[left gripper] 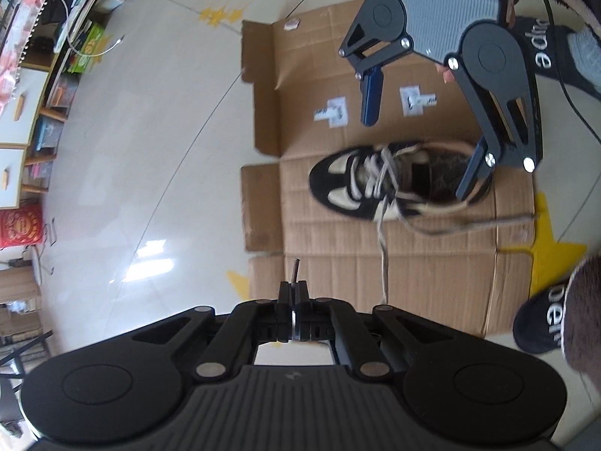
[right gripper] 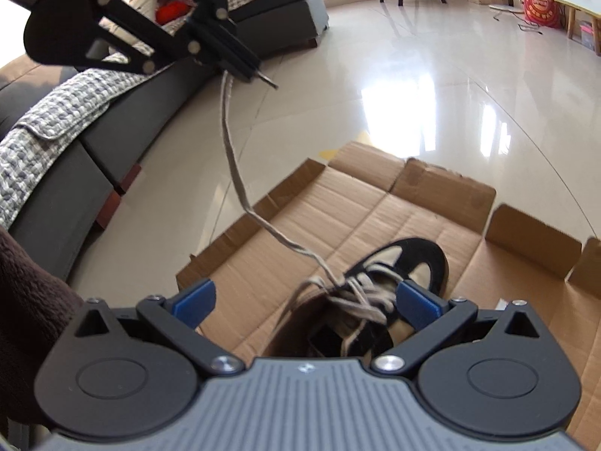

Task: Lace up shoes with both hands

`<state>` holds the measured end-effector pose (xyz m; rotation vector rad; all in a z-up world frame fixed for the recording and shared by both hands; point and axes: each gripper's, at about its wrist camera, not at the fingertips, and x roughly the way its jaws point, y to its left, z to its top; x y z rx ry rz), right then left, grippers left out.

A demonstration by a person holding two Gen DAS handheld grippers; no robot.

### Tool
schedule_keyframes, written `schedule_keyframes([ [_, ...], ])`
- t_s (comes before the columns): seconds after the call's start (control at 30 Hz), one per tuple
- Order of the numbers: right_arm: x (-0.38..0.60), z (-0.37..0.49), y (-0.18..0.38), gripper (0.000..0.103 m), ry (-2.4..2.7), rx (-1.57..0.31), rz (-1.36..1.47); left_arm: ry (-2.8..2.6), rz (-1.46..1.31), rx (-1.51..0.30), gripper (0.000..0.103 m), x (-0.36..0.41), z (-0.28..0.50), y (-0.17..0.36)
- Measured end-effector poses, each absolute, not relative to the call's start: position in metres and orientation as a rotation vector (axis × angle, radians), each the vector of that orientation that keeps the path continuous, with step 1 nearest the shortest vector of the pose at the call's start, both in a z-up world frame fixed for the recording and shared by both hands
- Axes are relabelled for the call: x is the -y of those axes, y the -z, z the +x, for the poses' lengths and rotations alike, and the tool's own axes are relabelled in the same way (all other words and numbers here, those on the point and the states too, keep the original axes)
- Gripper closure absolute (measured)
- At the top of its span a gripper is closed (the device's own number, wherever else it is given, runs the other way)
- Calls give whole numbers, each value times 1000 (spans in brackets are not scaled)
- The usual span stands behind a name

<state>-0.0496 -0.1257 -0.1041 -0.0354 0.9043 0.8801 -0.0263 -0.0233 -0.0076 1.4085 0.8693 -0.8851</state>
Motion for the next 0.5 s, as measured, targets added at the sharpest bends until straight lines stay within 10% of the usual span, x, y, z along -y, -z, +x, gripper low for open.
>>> schedule_keyframes([
  [0.5,143,-58,130,0,-798,-1009,-75,983,1181,-915,103,45,-30,65],
])
